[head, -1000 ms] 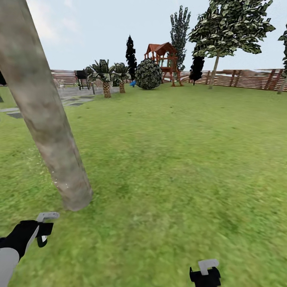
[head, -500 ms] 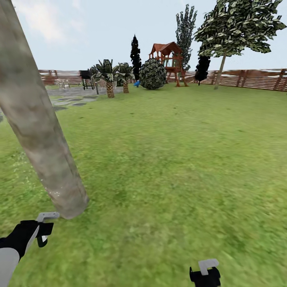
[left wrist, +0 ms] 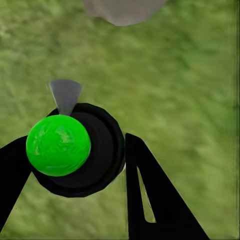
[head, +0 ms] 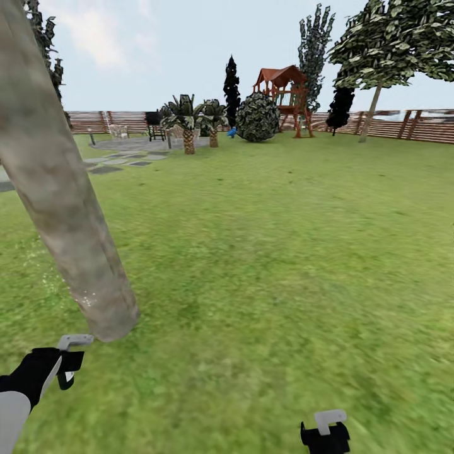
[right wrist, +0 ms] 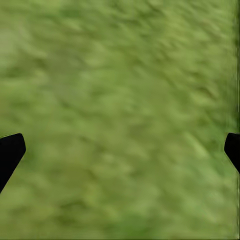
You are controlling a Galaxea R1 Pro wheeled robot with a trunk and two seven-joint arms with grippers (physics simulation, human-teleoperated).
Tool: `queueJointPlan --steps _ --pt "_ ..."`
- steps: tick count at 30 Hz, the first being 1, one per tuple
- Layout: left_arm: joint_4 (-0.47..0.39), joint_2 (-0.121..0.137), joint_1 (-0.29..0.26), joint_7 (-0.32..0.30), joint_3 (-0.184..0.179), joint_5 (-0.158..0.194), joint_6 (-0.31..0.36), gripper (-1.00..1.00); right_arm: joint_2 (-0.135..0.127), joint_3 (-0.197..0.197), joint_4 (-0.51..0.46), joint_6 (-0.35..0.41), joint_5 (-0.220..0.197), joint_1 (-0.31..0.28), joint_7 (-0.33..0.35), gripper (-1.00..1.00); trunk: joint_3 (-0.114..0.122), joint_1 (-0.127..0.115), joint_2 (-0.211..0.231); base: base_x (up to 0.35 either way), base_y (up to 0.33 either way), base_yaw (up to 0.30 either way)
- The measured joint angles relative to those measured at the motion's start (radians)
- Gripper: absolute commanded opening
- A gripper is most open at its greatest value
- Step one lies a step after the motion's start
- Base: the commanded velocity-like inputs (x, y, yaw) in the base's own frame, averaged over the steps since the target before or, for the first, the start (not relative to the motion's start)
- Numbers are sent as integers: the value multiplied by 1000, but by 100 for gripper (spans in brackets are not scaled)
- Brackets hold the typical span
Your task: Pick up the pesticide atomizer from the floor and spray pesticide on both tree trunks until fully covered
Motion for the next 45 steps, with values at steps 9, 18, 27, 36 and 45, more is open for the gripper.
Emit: queueJointPlan --steps 9,18,27,36,45 --pt "0 1 0 0 1 0 0 -100 1 1 0 1 1 1 0 100 0 0 0 136 -221 17" --pt "-1 0 1 0 2 2 0 -100 1 0 0 2 1 0 1 100 0 0 0 31 -20 254" --pt "-1 -11 0 0 2 2 -5 -100 1 1 0 2 1 0 0 100 0 0 0 0 -80 217" --pt "-2 -13 0 0 1 1 -6 -100 1 1 0 2 0 0 0 100 0 0 0 0 -262 8" --pt "-1 -13 1 0 2 0 -6 -100 1 1 0 2 1 0 0 100 0 0 0 0 -270 53"
